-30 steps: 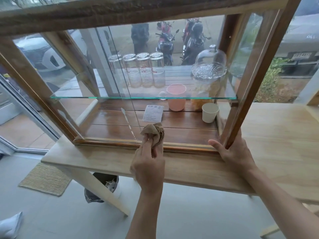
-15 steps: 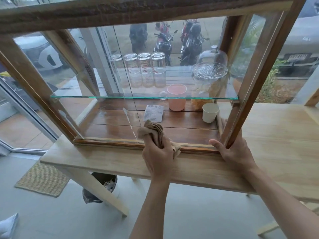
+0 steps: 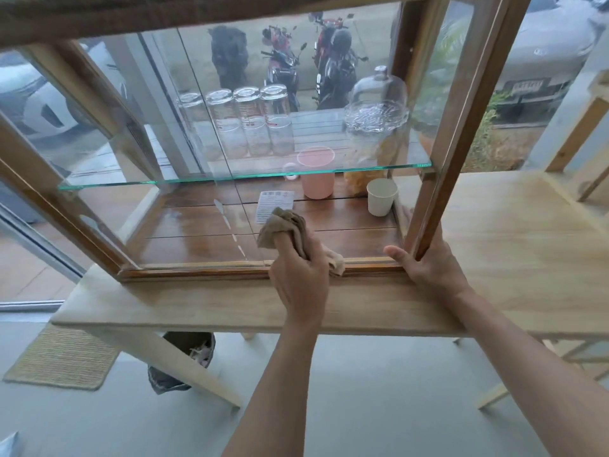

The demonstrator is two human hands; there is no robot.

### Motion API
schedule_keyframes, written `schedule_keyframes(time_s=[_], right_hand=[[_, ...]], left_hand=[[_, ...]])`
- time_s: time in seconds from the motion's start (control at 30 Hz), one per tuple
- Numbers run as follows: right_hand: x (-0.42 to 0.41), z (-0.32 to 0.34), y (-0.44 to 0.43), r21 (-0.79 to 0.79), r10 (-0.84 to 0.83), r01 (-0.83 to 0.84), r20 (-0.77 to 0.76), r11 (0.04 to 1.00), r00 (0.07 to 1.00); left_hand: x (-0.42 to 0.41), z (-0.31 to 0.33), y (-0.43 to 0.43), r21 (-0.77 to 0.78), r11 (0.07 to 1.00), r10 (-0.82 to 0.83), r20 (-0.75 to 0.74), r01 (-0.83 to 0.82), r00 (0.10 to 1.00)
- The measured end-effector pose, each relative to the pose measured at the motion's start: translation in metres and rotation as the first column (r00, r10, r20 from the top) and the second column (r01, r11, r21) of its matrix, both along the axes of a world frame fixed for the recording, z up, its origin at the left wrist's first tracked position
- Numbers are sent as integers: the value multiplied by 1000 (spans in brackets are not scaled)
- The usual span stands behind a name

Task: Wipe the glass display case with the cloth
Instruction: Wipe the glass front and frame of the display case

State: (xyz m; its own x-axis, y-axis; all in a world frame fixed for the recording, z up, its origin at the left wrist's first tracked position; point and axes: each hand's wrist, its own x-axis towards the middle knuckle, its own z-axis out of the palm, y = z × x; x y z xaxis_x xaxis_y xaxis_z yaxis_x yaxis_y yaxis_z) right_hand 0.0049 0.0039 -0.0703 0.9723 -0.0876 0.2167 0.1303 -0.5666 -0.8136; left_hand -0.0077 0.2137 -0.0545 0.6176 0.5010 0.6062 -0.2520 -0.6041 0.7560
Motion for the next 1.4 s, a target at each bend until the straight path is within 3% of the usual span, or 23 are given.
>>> schedule_keyframes(time_s=[0.1, 0.23, 0.33, 0.4, 0.5, 0.57, 0.67, 0.73, 0.83, 0.9, 0.97, 1.07, 1.17, 1.23, 1.33, 1.4], right_hand=[[-1, 0, 3, 4, -18, 18, 7, 1000, 1000], [-3, 1, 5, -12, -44, 44, -3, 999, 999], [-4, 2, 6, -11, -39, 39, -8, 999, 999], [-4, 0, 5, -11, -32, 32, -18, 999, 999], [-4, 1, 6, -9, -39, 39, -36, 999, 999], [-4, 1, 6, -9, -44, 43, -31, 999, 999], [-4, 2, 6, 12, -23, 24, -39, 1000, 999], [-4, 1, 5, 15, -30, 30, -35, 999, 999], [-5, 3, 5, 21, -21, 22, -29, 1000, 999], [-5, 3, 5, 18, -2, 3, -25, 1000, 1000], [-4, 5, 4, 21, 11, -10, -31, 1000, 999], [-6, 8, 4, 17, 39, -39, -7, 999, 999], [-7, 10, 5, 17, 43, -43, -17, 999, 999], [-6, 11, 4, 18, 31, -30, -22, 999, 999], [-6, 12, 6, 0, 21, -21, -39, 1000, 999], [-7, 10, 7, -1, 8, -8, -36, 1000, 999]], left_hand=[[-6, -14, 14, 12, 999, 53, -33, -53, 998], [-11, -7, -17, 87, 989, -113, -51, 117, 992], [7, 5, 9, 49, 999, -8, 66, 5, 998], [3, -8, 28, 24, 998, 60, 6, -60, 998], [-14, -19, 9, 72, 988, -130, -124, 139, 984], [-8, -11, -5, 151, 968, -194, -55, 200, 979], [9, 0, 15, 186, 980, -77, 53, 66, 996], [4, -11, 29, 114, 993, 25, 6, -25, 1000], [-12, -13, 5, 111, 989, -93, -84, 102, 992], [-7, 1, -5, 191, 970, -148, -28, 151, 989], [4, 18, 9, 240, 970, -63, 54, 48, 997], [2, 9, 30, 93, 990, 105, 58, -110, 993], [-15, -9, -4, 163, 981, -92, -74, 103, 993], [-8, -1, -14, 272, 948, -163, -38, 167, 986], [13, 23, 16, 256, 967, -22, 149, -17, 989], [9, 12, 30, 182, 982, 29, 136, -54, 990]])
